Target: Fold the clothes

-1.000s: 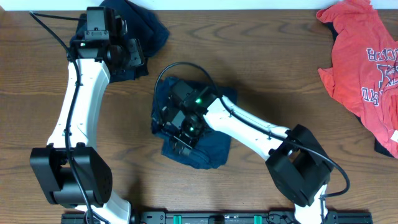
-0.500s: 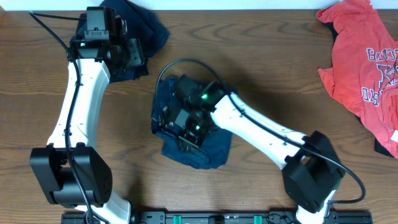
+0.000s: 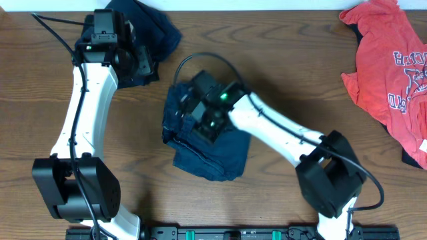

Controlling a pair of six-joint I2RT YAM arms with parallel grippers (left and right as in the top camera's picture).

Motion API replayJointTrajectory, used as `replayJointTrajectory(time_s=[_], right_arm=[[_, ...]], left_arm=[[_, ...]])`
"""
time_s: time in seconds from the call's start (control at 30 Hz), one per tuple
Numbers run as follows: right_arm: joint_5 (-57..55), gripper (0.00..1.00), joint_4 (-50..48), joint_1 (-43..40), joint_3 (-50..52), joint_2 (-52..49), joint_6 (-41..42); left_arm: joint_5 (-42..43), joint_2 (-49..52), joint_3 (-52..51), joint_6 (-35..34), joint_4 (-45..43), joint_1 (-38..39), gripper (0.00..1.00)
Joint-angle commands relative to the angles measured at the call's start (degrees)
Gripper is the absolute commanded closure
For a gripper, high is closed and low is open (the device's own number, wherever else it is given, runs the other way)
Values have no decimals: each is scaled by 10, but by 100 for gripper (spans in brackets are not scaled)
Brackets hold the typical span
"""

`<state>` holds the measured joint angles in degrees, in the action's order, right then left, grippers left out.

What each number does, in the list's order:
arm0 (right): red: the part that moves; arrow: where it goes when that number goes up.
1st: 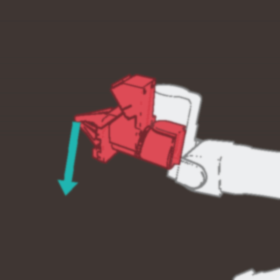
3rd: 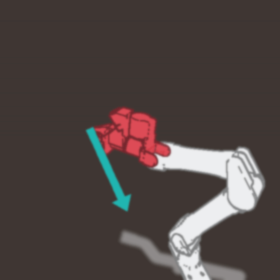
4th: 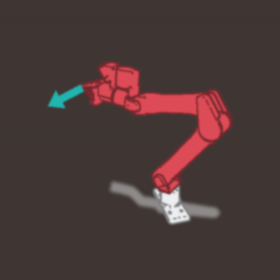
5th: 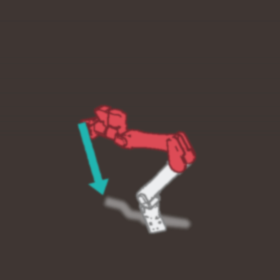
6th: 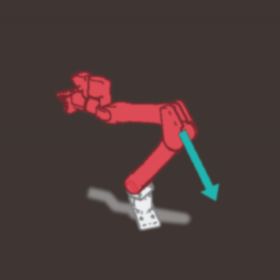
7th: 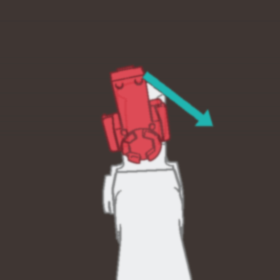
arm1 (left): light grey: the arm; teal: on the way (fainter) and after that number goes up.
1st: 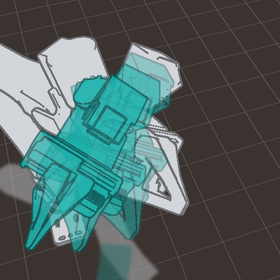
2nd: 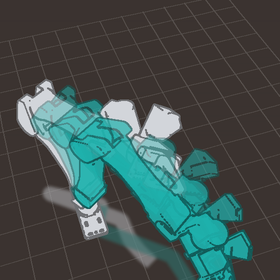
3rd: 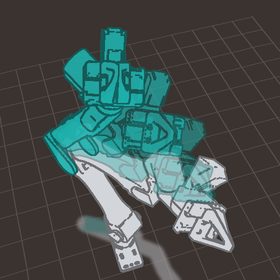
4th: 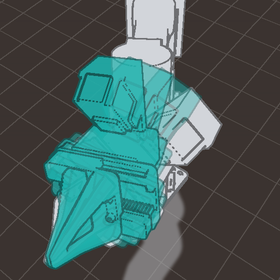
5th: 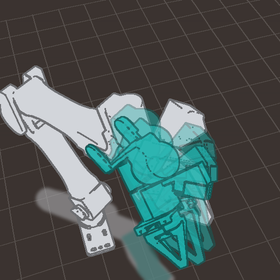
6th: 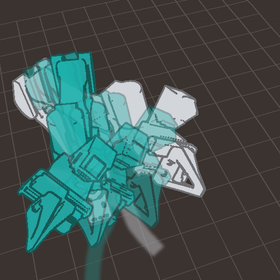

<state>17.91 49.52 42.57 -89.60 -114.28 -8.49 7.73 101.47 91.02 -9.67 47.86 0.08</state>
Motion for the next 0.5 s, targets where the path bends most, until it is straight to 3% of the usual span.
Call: replayJointTrajectory(time_s=[0.0, 0.17, 0.3, 0.47], right_arm=[[-29, 99, -16, -75, 1, -2, 71], [-15, 99, -26, -163, 1, -12, 83], [-14, 99, -25, -203, 2, -13, 83], [-14, 99, -21, -233, 2, -13, 85]], left_arm=[[19, -2, 3, 50, 33, 13, 41], [81, -2, 3, 122, 87, 53, 43], [107, -2, -5, 183, 132, 96, 60], [107, -2, -56, 191, 162, 125, 81]])
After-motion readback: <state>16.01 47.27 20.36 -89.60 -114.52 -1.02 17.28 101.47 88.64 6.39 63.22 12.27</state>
